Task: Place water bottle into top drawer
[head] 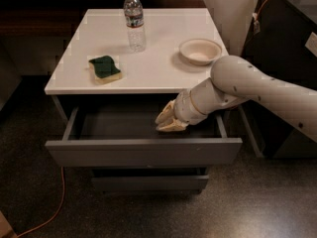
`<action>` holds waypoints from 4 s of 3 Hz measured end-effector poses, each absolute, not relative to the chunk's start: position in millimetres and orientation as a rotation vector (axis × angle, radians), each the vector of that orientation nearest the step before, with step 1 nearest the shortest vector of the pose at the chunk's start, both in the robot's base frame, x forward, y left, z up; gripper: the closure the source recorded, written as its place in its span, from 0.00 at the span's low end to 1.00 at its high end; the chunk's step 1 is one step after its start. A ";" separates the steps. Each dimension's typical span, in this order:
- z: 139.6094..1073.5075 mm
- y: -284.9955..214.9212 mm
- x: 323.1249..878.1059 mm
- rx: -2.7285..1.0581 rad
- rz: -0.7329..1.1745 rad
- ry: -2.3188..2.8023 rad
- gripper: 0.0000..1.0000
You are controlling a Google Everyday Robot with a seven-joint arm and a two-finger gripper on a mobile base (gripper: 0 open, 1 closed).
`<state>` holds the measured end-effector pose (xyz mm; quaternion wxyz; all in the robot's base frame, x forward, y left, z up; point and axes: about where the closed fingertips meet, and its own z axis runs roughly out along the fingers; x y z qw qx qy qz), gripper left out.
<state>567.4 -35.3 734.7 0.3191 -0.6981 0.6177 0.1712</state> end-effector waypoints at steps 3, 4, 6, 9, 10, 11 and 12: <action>699.5 -30.0 606.3 -1.860 0.441 1.695 1.00; 699.4 -30.0 606.0 -1.860 0.441 1.695 1.00; 661.0 -11.2 581.5 -1.947 0.382 1.763 1.00; 646.3 -8.0 548.4 -1.979 0.400 1.804 1.00; 647.3 -2.6 514.0 -1.999 0.446 1.802 1.00; 655.4 1.8 487.4 -1.999 0.478 1.792 1.00; 664.3 4.3 470.5 -1.987 0.492 1.786 1.00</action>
Offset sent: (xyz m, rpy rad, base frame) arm 0.0657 0.0037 -0.0506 -0.0798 0.0563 -0.0373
